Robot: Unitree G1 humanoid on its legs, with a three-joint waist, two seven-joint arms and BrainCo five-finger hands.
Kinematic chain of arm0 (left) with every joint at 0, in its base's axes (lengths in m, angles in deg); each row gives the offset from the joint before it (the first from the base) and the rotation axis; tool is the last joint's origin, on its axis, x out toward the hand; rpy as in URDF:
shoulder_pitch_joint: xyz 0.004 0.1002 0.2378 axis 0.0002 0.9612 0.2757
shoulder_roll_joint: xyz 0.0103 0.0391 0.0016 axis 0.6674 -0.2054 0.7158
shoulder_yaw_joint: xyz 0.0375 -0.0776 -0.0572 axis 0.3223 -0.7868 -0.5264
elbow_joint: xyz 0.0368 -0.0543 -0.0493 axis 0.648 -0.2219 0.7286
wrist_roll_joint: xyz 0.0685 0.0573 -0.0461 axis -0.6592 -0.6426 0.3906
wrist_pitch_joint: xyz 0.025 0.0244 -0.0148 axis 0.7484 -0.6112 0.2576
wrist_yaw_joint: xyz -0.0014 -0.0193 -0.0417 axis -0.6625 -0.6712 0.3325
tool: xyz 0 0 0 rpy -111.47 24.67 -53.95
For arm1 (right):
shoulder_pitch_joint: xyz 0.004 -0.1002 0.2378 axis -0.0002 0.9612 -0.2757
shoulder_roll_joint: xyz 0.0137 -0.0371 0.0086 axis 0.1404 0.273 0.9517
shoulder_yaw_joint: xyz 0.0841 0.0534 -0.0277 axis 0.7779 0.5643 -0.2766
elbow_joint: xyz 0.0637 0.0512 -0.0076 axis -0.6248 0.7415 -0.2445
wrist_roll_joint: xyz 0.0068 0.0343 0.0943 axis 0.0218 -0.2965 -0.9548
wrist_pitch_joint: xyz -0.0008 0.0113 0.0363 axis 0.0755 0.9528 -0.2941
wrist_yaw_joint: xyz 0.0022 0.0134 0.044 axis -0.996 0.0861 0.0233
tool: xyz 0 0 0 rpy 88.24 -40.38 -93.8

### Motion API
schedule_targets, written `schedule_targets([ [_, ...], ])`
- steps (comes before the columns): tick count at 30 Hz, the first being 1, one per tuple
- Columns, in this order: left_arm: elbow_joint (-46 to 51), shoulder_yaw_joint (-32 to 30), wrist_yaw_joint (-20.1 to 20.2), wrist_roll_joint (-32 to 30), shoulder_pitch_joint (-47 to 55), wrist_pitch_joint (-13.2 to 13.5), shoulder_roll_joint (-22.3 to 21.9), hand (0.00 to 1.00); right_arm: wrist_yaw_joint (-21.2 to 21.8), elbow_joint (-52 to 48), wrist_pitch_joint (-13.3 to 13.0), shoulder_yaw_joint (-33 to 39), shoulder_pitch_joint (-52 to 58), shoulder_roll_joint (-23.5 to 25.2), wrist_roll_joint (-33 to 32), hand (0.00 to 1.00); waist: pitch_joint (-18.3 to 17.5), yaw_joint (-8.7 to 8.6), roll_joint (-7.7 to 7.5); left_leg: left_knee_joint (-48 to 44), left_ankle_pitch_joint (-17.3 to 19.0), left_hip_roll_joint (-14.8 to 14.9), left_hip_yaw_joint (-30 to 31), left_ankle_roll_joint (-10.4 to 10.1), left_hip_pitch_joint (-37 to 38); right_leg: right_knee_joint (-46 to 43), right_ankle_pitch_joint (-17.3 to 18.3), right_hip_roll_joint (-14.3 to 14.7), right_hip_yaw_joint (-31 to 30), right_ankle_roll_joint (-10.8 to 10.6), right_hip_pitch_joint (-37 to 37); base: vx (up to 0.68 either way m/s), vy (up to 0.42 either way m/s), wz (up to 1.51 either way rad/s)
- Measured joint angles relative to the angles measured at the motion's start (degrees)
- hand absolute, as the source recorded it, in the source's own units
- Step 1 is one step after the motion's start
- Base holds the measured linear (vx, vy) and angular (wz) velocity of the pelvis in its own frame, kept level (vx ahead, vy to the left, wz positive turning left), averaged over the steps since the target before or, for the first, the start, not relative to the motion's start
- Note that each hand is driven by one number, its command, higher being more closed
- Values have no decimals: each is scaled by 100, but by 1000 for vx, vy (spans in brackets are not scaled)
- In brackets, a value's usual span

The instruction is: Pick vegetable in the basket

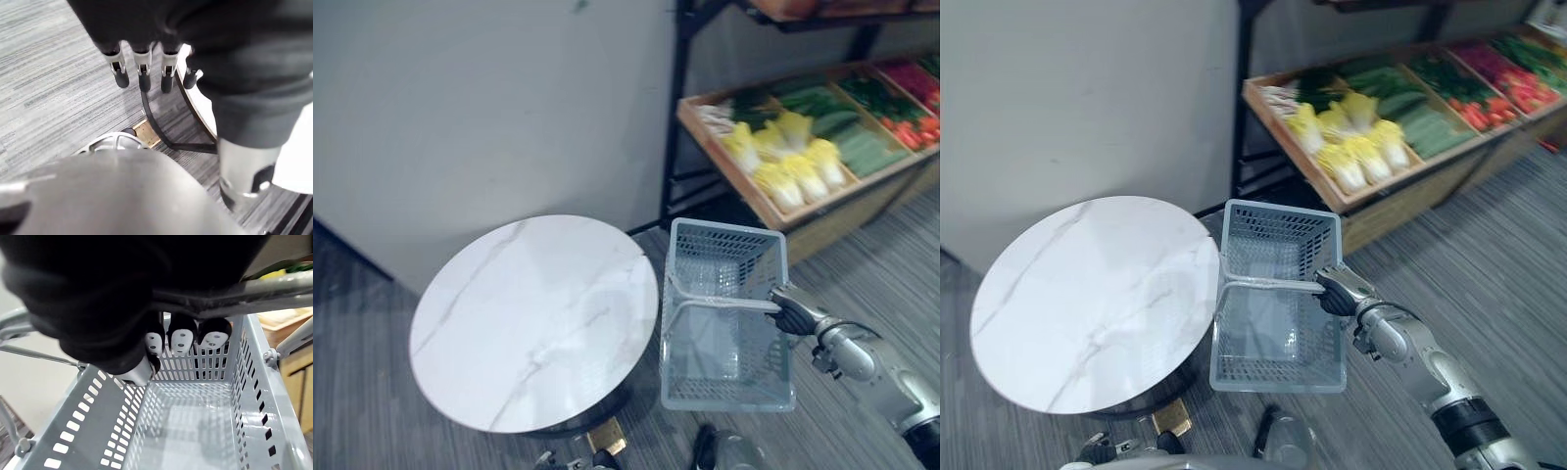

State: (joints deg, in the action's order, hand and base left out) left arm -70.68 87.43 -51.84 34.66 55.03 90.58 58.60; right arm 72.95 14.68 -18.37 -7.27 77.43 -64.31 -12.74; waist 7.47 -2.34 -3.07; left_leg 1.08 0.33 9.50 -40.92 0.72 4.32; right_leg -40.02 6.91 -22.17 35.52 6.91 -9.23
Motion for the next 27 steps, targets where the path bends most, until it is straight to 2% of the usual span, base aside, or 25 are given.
schedule_targets([
  [1, 39, 34, 13, 4, -12, 5, 17, 0, 0, 10, 1, 0, -86, -3, 85, 100, 15, 84, -23, -207, 53, 100, -316, -45, -46, -112, 79, -224, 247, -96, 24, -125, -140, -143],
  [2, 20, -44, 32, 6, -110, -14, 47, 0, 2, 63, 3, -14, -186, 36, 158, 100, 39, 81, -67, -504, 141, 223, -512, -259, -171, 228, -43, 68, 460, -157, -80, -130, -165, -146],
  [3, 6, -63, 43, 7, -113, -35, 27, 0, 3, 96, 11, -19, -196, 68, 203, 100, 9, 106, 2, -492, 152, 287, -571, -297, -215, 773, -69, 431, 334, -207, -32, -208, -190, -139],
  [4, -19, -61, 47, 8, -28, -49, -84, 0, 6, 98, 12, -39, -232, 59, 257, 100, -91, 220, 228, -294, 135, 425, -602, -259, -281, 1613, -88, 959, 96, -357, 127, -216, -162, -175],
  [5, -19, -157, 87, 5, -19, 14, 1, 0, -61, 44, 0, -16, -272, 49, 291, 100, -107, 173, 9, -316, -76, 435, -1060, -286, -221, 1099, 598, 611, 200, -473, 187, -190, -161, -162],
  [6, -47, -168, 66, 9, -39, -12, 70, 0, -93, 76, 3, -14, -261, 53, 292, 100, -118, 136, -115, -344, -89, 389, -1174, -282, -188, 1309, 741, 491, 165, -841, 325, -116, -240, -158],
  [7, -54, -163, 42, 7, -65, -64, 81, 0, -97, 148, 32, 13, -267, 29, 298, 100, -81, 112, -97, -388, -192, 448, -1392, -356, -145, 1738, 748, 756, 33, -921, 382, -93, -293, -100],
  [8, -52, -159, 47, -15, -31, -64, 11, 0, -98, 156, 108, 11, -160, -5, 352, 100, -97, 67, 34, -359, -344, 649, -1596, -353, -91, 2274, 491, 1156, -73, -787, 506, -112, -287, -101],
  [10, -44, -182, 41, -62, -12, -61, -76, 0, -99, 154, 177, 27, 79, -75, 356, 100, -159, 69, 152, -379, -450, 869, -1900, -369, 15, 2853, 227, 1560, -293, -663, 652, -93, -147, -78],
  [12, -33, -182, 43, -147, -39, -53, -110, 0, -155, 111, 175, 140, 385, -68, 339, 100, -218, -20, 251, -662, -504, 1081, -2044, -362, 26, 3253, 83, 1770, -357, -622, 792, -45, -98, -37],
  [13, -36, -197, 40, -156, -38, -54, -102, 0, -189, 53, 167, 141, 527, -64, 330, 100, -206, -100, 235, -1020, -505, 1271, -2089, -363, -4, 3478, 7, 1864, -408, -605, 884, -28, -71, -26],
  [15, -29, -284, 32, -156, -35, -53, -107, 0, -192, -42, 145, 146, 714, -68, 329, 100, -194, -120, 258, -1779, -509, 1644, -2074, -362, -4, 3738, -128, 1978, -646, -542, 1033, -11, -44, -46],
  [16, -30, -283, 29, -155, -3, -54, -117, 0, -192, -42, 127, 146, 721, -68, 329, 100, -180, -128, 279, -2003, -516, 1748, -1939, -354, -6, 3798, -183, 2009, -724, -502, 1095, 44, -40, -69],
  [17, -28, -300, 11, -151, 34, -46, -109, 0, -193, -33, 107, 142, 711, -66, 326, 100, -124, -101, 247, -2404, -508, 1843, -1396, -413, -108, 3853, -263, 2019, -968, -455, 1190, 50, 3, -97],
  [18, -28, -329, -16, -144, 46, -13, -144, 0, -205, 35, 105, 127, 649, -57, 268, 100, -120, -33, 266, -2657, -284, 1590, -439, -682, -273, 3858, -316, 1929, -1272, -462, 1173, 54, 14, -110],
  [19, -28, -349, -23, -136, 59, 22, -165, 0, -207, 101, 103, 112, 606, -46, 227, 100, -119, -22, 264, -2709, -165, 1404, 60, -765, -367, 3864, -348, 1877, -1429, -473, 1150, 21, 53, -123],
  [20, -22, -401, -52, -96, 109, 69, -220, 0, -220, 238, 98, 97, 554, -17, 165, 100, -112, 1, 276, -2688, 90, 962, 892, -873, -508, 3922, -402, 1807, -1696, -526, 1129, 20, 61, -121],
  [21, 90, -412, -89, -93, 183, 78, -282, 0, -225, 423, 77, 90, 552, 30, 91, 100, -92, 40, 310, -2425, 220, 622, 1440, -916, -507, 3941, -448, 1804, -1935, -562, 1101, 15, 70, -122],
  [24, 192, -506, -76, -95, 202, 146, -349, 0, -215, 776, 83, 5, 577, 75, 65, 100, -15, 75, 417, -1462, 271, 198, 2390, -907, -517, 3887, -487, 1919, -2412, -677, 917, 5, 111, -93],
  [25, 195, -509, -72, -95, 203, 151, -372, 0, -215, 836, 87, 7, 577, 75, 65, 100, -2, 77, 441, -1259, 252, 159, 2509, -913, -513, 3883, -504, 1942, -2503, -703, 875, 10, 159, -66],
  [27, 209, -520, -60, -95, 204, 170, -469, 0, -208, 1033, 139, 22, 577, 45, 66, 100, 42, 87, 605, -727, -33, 101, 2734, -879, -509, 3879, -575, 2042, -2705, -817, 733, 7, 209, -54],
])
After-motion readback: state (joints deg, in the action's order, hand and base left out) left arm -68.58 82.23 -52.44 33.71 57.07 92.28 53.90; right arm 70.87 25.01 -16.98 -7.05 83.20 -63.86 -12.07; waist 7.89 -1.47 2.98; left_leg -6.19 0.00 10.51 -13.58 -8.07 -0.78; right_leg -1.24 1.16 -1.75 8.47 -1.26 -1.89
